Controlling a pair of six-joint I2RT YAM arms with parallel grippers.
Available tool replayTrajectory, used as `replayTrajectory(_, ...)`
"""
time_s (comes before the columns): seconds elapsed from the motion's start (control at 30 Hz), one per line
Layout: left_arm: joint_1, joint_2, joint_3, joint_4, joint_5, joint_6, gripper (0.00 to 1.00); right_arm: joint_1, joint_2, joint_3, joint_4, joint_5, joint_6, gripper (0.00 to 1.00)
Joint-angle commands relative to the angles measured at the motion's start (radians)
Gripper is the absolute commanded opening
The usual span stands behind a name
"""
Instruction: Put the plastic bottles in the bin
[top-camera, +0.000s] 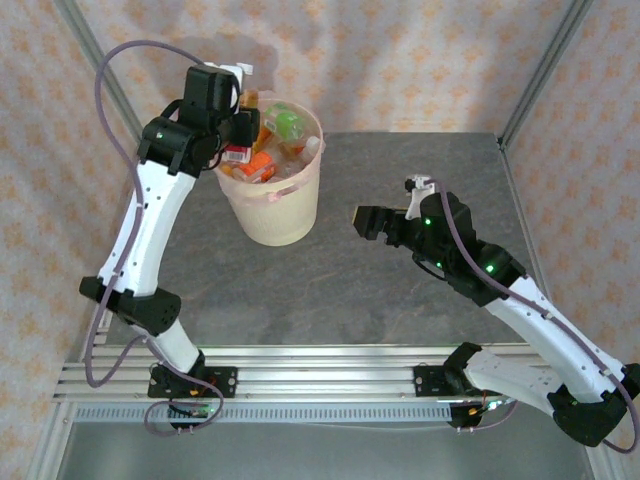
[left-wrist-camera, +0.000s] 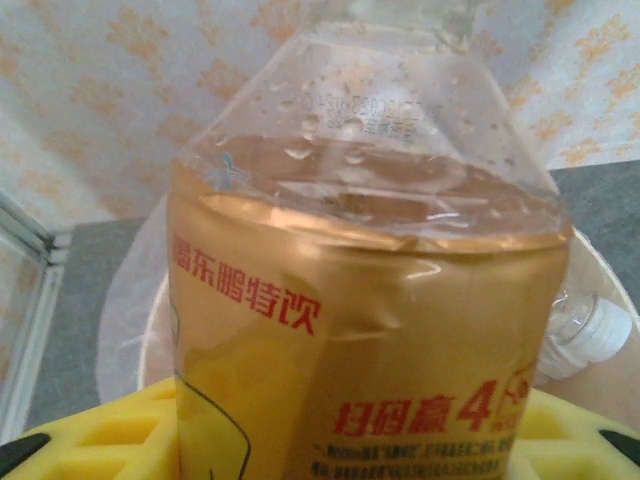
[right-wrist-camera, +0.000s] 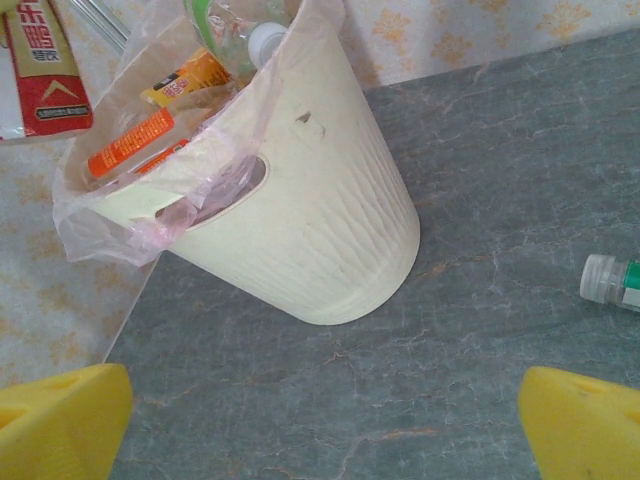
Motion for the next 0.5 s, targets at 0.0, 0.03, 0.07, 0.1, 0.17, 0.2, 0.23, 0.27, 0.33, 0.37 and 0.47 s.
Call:
replayTrajectory(0.0, 0.008, 0.002, 0.052, -0.006, 0.076, -0.150, 0.39, -0.003, -0.008, 0.024, -0.020, 0.028, 0.017, 0.99)
replayTrajectory(0.03, 0.012, 0.006, 0.054, 0.008, 0.101, -0.198, 0.39, -0.003, -0.009, 0.021, -0.022, 0.031, 0.019, 0.99)
replayTrajectory(0.07, 0.016, 0.006, 0.052, 0.023, 0.121, -0.252, 0.39, -0.003, -0.012, 0.019, -0.023, 0.036, 0.020, 0.99)
replayTrajectory(0.1, 0.018, 0.004, 0.043, 0.040, 0.137, -0.295, 0.39, -0.003, -0.016, 0.017, -0.027, 0.040, 0.022, 0.99)
replayTrajectory(0.17, 0.020, -0.005, 0.010, 0.098, 0.172, -0.394, 0.39, -0.003, -0.019, 0.013, -0.040, 0.062, 0.029, 0.99)
replayTrajectory(0.2, 0.021, -0.009, -0.009, 0.122, 0.190, -0.440, 0.39, -0.003, -0.019, 0.013, -0.049, 0.072, 0.030, 0.99)
replayTrajectory(0.23, 0.024, -0.010, -0.027, 0.149, 0.213, -0.490, 0.39, -0.003, -0.019, 0.013, -0.060, 0.086, 0.033, 0.99)
replayTrajectory(0.27, 0.028, -0.007, -0.037, 0.164, 0.226, -0.533, 0.39, -0.003, -0.019, 0.014, -0.070, 0.099, 0.035, 0.99)
replayTrajectory(0.33, 0.029, -0.005, -0.066, 0.196, 0.236, -0.599, 0.38, -0.003, -0.019, 0.017, -0.091, 0.119, 0.036, 0.99)
replayTrajectory(0.37, 0.029, -0.006, -0.086, 0.219, 0.238, -0.634, 0.38, -0.003, -0.019, 0.019, -0.100, 0.128, 0.037, 0.99)
replayTrajectory(0.47, 0.029, -0.017, -0.152, 0.284, 0.241, -0.720, 0.38, -0.003, -0.020, 0.021, -0.119, 0.141, 0.036, 0.99)
